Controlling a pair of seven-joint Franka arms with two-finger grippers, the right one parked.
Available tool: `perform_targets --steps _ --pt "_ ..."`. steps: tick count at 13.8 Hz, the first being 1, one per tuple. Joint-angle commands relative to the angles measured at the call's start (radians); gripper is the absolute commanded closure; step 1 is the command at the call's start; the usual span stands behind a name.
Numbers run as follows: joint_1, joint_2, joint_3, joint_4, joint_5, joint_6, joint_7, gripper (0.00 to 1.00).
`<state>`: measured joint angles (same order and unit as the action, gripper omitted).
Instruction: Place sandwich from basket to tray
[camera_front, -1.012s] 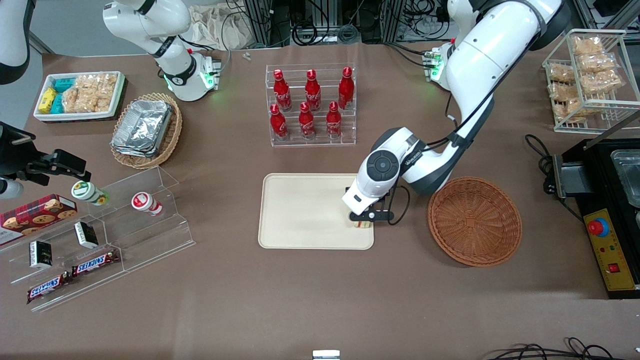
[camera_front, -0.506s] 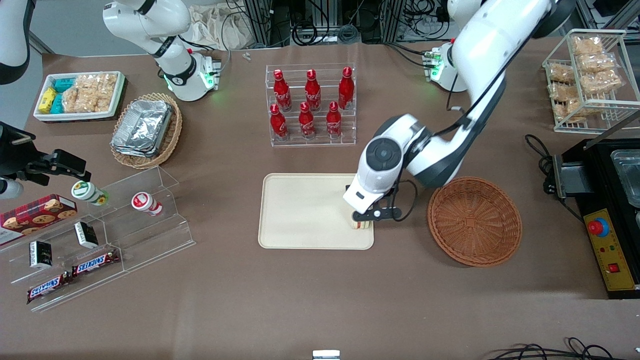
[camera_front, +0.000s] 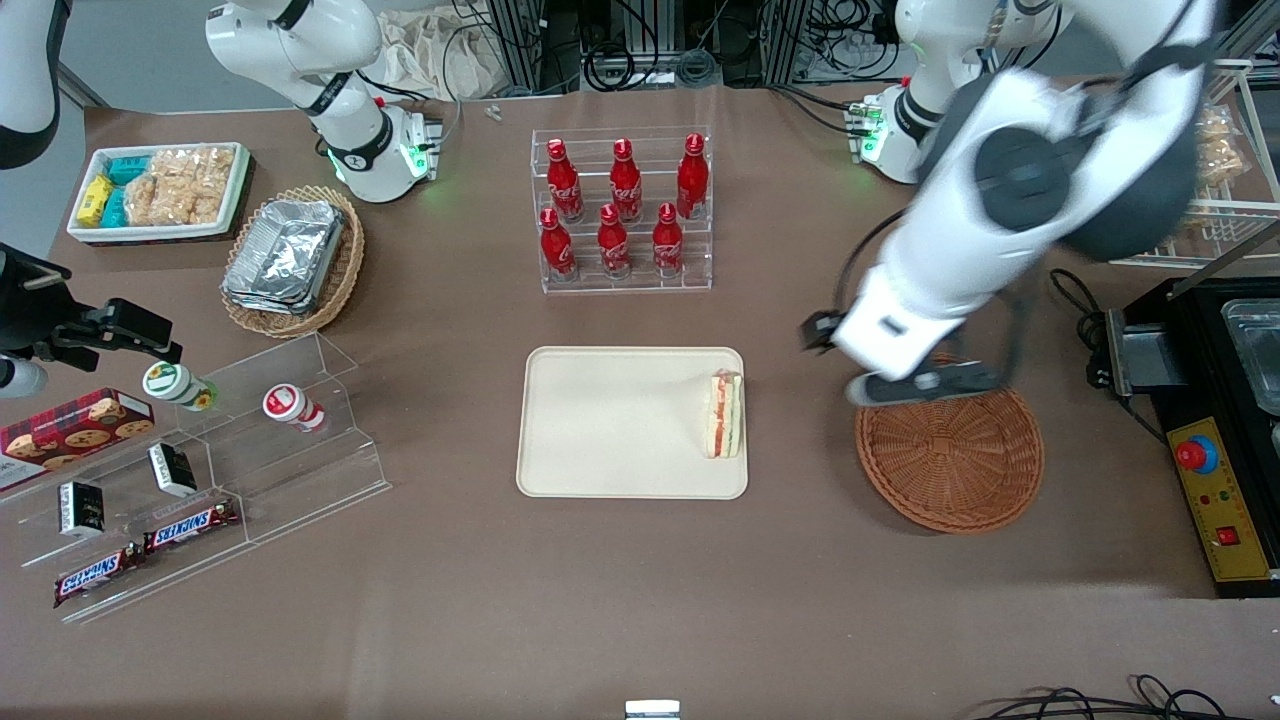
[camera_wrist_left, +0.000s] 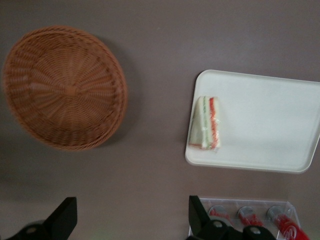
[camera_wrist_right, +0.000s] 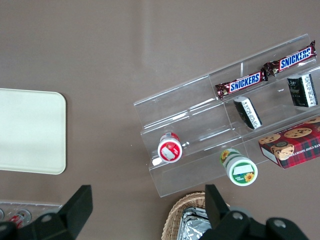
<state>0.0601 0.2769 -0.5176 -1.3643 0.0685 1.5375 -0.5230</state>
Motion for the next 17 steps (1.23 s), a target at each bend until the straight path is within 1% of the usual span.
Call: perform_targets --steps 1,3,4,6,7,8,10,11,14,15,16,17 --pt "0.102 -0.079 -0.005 0.025 -0.059 -0.111 0.116 0.00" --pt "0.154 -0.122 -0.004 0.017 -0.096 -0.163 0.194 0.00" --pt "0.167 -0.123 -0.004 0.019 -0.111 -0.186 0.225 0.00" --pt "0.159 -0.139 0.011 0.013 -0.118 -0.198 0.227 0.00" --pt "0.132 -0.165 0.074 0.007 -0.116 -0.212 0.224 0.00" --pt "0.053 -0.195 0.173 -0.027 -0.116 -0.214 0.230 0.00" --pt "-0.197 -0.241 0.479 -0.090 -0.112 -0.209 0.233 0.00" --pt "-0.257 -0.251 0.566 -0.104 -0.108 -0.208 0.233 0.00" --pt "-0.261 -0.266 0.579 -0.130 -0.092 -0.209 0.256 0.00" --pt "-0.264 -0.278 0.579 -0.151 -0.052 -0.201 0.256 0.00" --pt "-0.264 -0.288 0.579 -0.165 -0.040 -0.185 0.262 0.00" --pt "-0.263 -0.277 0.579 -0.154 -0.042 -0.181 0.270 0.00"
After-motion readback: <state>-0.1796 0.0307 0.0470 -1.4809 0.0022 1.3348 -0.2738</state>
